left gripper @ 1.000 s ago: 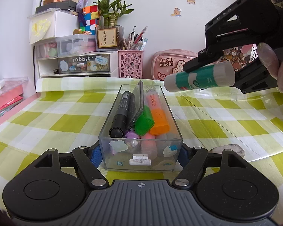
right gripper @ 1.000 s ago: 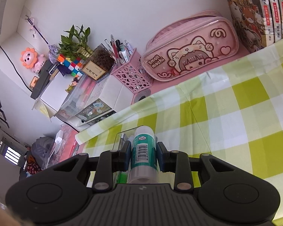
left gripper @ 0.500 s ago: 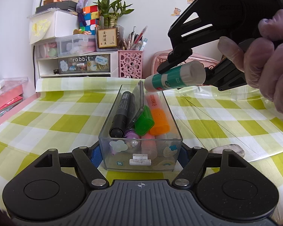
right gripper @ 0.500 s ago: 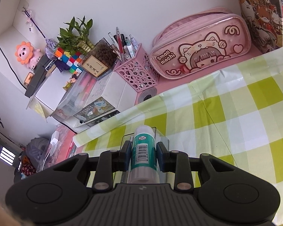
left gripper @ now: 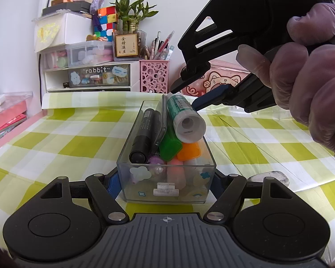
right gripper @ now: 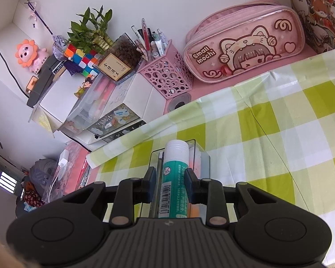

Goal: Organize stationery
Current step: 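Lower the glue stick into the clear box and open the right tool, then move the right tool back to the white eraser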

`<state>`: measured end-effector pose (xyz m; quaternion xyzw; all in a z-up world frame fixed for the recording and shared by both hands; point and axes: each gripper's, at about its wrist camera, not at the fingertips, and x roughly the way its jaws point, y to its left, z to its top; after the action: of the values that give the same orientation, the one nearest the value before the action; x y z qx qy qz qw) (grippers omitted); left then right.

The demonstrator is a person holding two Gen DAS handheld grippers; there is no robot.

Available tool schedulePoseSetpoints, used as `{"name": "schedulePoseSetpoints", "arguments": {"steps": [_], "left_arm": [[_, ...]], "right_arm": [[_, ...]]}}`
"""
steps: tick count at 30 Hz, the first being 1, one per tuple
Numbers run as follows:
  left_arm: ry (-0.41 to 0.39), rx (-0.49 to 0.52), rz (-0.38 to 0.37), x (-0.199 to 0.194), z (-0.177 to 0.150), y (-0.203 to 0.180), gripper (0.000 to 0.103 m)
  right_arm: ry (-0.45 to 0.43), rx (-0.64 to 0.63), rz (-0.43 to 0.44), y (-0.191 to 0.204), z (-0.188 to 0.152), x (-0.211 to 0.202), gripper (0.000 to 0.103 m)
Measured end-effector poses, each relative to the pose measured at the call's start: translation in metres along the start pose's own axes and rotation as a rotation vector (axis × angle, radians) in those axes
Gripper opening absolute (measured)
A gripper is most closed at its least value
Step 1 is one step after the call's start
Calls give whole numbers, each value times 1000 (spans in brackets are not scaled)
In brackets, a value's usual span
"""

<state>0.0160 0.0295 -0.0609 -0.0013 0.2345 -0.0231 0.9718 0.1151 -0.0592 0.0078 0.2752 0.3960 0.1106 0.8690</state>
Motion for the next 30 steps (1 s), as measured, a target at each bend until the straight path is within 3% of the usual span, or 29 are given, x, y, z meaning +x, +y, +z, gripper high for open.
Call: {"name": "schedulePoseSetpoints", "arguments": {"steps": [10,17,24,30], "left_arm": [[0,0,0,0,0,0,73],[0,0,0,0,0,0,73],[-1,0,0,0,0,0,73],[-4,6,5,-1,0,-1,73]], "right_arm": [[-16,-42,7,-9,4,-16,36],[-56,-134,-9,-29,-5,-45,65],[-58,-296,-25,-47,-33,-71,79],[-63,-442,-36,-65,-58,-88,79]]}}
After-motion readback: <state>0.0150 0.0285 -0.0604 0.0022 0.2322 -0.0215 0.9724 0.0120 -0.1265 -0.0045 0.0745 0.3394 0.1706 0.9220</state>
